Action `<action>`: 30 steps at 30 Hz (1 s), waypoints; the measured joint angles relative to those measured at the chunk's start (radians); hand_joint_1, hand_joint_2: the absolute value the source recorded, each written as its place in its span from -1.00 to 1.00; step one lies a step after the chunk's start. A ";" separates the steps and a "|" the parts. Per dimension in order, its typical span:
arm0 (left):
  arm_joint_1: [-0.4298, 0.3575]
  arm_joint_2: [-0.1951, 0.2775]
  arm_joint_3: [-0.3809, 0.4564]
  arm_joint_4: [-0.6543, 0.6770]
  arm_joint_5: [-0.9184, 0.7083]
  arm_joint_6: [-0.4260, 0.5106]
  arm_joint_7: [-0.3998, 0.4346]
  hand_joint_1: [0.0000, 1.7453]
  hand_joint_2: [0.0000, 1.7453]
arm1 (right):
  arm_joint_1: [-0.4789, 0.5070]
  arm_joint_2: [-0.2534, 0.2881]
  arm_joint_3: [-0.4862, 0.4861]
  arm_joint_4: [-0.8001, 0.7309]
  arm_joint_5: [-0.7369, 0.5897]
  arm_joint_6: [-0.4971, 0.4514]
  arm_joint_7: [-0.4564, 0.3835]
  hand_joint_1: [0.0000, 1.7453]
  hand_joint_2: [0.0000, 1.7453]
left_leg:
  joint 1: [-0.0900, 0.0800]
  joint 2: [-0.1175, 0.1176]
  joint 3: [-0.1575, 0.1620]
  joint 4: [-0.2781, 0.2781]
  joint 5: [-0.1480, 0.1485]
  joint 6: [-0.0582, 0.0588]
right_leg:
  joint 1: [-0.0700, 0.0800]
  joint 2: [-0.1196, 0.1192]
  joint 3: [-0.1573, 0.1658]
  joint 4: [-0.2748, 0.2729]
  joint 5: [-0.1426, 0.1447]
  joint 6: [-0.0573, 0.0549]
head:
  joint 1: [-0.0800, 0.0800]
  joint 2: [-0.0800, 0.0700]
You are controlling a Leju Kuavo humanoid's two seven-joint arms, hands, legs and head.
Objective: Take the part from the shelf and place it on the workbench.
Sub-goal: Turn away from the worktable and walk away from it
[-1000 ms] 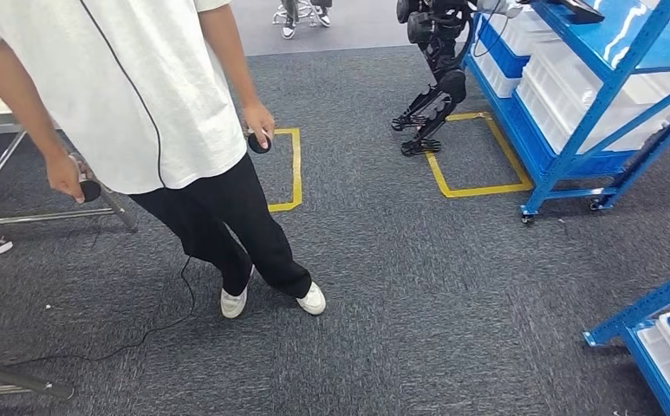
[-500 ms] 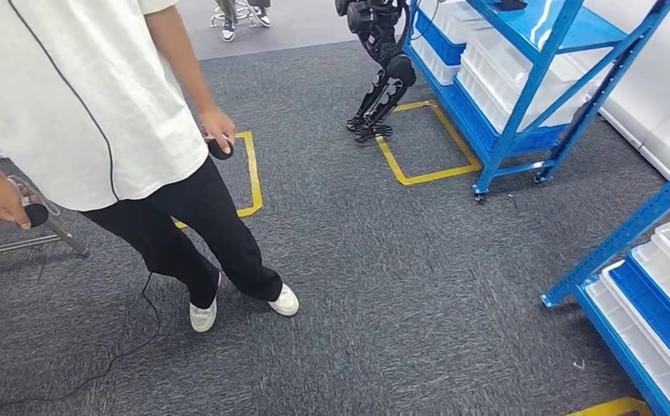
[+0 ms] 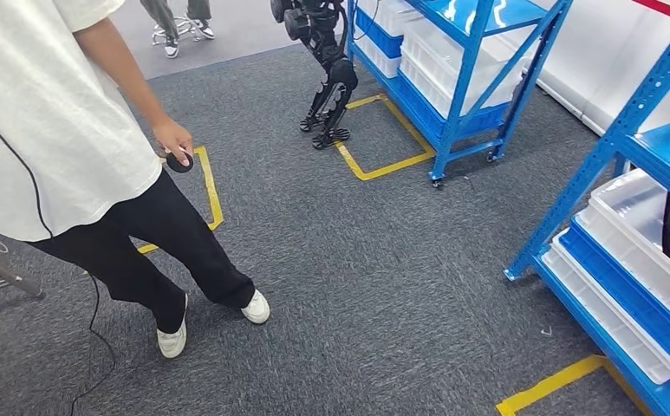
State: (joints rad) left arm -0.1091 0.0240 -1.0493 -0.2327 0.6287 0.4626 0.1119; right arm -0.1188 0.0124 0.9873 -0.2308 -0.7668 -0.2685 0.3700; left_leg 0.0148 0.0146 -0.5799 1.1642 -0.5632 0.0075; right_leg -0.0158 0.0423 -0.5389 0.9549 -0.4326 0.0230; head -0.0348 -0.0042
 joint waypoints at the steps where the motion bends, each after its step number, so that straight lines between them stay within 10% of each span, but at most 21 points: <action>1: 0.003 0.000 0.000 0.000 -0.001 -0.001 0.000 -1.00 -1.00 | 0.000 0.000 0.000 0.000 -0.004 -0.002 0.001 -1.00 -1.00 | -0.001 -0.012 -0.002 -0.005 0.017 0.006 | 0.002 0.025 0.000 0.000 0.001 -0.001 | 0.000 0.000; 4: 0.001 0.002 0.000 0.000 -0.002 -0.002 0.000 -1.00 -1.00 | 0.000 0.000 0.000 0.000 -0.012 -0.007 0.000 -1.00 -1.00 | -0.004 -0.066 0.076 -0.198 0.106 0.019 | 0.003 0.066 0.000 0.002 0.003 0.004 | 0.000 0.000; 7: -0.004 0.003 0.000 0.000 -0.002 -0.001 -0.002 -1.00 -1.00 | 0.006 -0.004 0.000 0.000 -0.012 -0.009 -0.008 -1.00 -1.00 | -0.008 -0.061 0.083 -0.223 0.115 0.025 | 0.001 0.089 -0.008 0.000 0.008 0.021 | 0.000 0.000; 9: -0.007 0.002 0.000 0.000 -0.002 -0.001 -0.008 -1.00 -1.00 | 0.008 -0.007 0.000 0.001 -0.015 -0.014 -0.013 -1.00 -1.00 | -0.005 -0.041 0.084 -0.232 0.124 0.037 | 0.002 0.057 -0.024 0.028 -0.013 0.030 | 0.003 0.000; 14: 0.000 0.004 0.000 0.000 0.001 0.000 -0.030 -1.00 -1.00 | 0.004 -0.012 0.000 0.001 -0.021 -0.023 -0.025 -1.00 -1.00 | -0.005 0.026 0.081 -0.237 0.127 0.048 | -0.003 -0.029 -0.150 0.300 -0.140 0.047 | 0.008 0.000; 18: 0.000 0.000 0.000 0.000 0.002 -0.004 -0.032 -1.00 -1.00 | 0.003 -0.020 0.000 0.002 -0.019 -0.028 -0.021 -1.00 -1.00 | -0.003 0.067 0.087 -0.230 0.117 0.031 | -0.013 -0.086 -0.031 0.085 -0.035 0.060 | 0.008 0.000; 22: -0.005 0.000 0.000 0.000 0.005 -0.005 -0.033 -1.00 -1.00 | 0.002 -0.026 0.000 0.002 -0.011 -0.030 -0.018 -1.00 -1.00 | -0.005 0.099 0.098 -0.226 0.106 0.005 | -0.007 -0.087 0.000 0.013 -0.015 0.028 | 0.004 0.000; 25: -0.008 0.000 0.000 0.000 0.028 -0.003 -0.034 -1.00 -1.00 | -0.002 -0.031 0.000 0.002 -0.007 -0.030 -0.016 -1.00 -1.00 | 0.005 0.050 0.078 -0.164 0.059 -0.012 | -0.006 -0.057 -0.003 0.010 -0.008 0.007 | 0.003 0.000; 28: 0.001 0.000 0.000 0.000 0.039 -0.006 -0.033 -1.00 -1.00 | -0.004 -0.033 0.000 0.002 -0.005 -0.030 -0.015 -1.00 -1.00 | 0.005 0.002 -0.017 0.042 -0.037 -0.012 | -0.002 -0.022 -0.008 0.010 -0.003 -0.005 | 0.001 0.000; 30: 0.005 0.000 0.000 0.000 0.037 -0.009 -0.031 -1.00 -1.00 | -0.002 -0.033 0.000 0.002 -0.006 -0.029 -0.020 -1.00 -1.00 | 0.001 -0.003 -0.043 0.082 -0.031 -0.004 | 0.004 0.007 -0.009 0.010 -0.001 -0.008 | 0.001 0.000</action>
State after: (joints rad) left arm -0.1037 0.0237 -1.0494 -0.2327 0.6662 0.4536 0.0807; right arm -0.1210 -0.0202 0.9875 -0.2285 -0.7727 -0.2978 0.3497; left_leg 0.0162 0.0112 -0.6233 1.2458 -0.5939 0.0039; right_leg -0.0119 0.0491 -0.5482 0.9651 -0.4338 0.0154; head -0.0336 -0.0042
